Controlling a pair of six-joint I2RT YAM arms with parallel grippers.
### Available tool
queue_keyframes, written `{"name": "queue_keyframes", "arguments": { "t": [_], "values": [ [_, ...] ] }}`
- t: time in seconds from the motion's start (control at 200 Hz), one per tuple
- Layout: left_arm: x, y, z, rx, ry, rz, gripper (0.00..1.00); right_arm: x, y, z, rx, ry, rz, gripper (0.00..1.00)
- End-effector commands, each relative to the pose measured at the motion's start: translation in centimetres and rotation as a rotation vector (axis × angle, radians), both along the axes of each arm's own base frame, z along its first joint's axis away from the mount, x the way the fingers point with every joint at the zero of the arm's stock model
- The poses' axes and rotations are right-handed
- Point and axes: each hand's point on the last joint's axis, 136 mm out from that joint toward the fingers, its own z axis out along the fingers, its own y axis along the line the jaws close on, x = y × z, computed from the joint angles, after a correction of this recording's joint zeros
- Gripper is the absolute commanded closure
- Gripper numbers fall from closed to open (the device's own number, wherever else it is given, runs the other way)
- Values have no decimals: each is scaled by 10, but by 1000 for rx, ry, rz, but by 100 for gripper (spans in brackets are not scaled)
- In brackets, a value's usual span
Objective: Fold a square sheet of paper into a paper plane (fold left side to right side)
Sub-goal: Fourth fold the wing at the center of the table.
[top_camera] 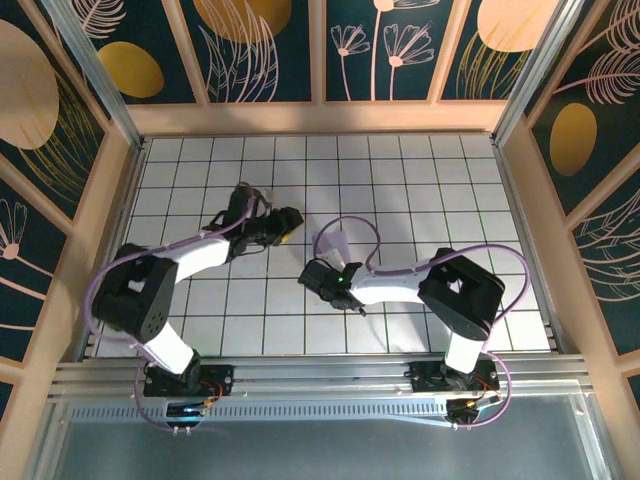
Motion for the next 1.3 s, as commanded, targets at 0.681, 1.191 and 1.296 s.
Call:
{"name": "queue_keyframes", "arguments": {
  "t": [0.681, 1.191, 1.296],
  "values": [
    [-70, -26, -38, 64, 54, -280, 50, -29, 6, -11, 722, 530, 7, 100],
    [-63, -74, -65, 64, 121, -339, 51, -27, 0, -17, 733, 547, -13, 100],
    [-62, -77, -71, 78, 135, -342, 51, -27, 1, -17, 734, 546, -10, 100]
  ]
}}
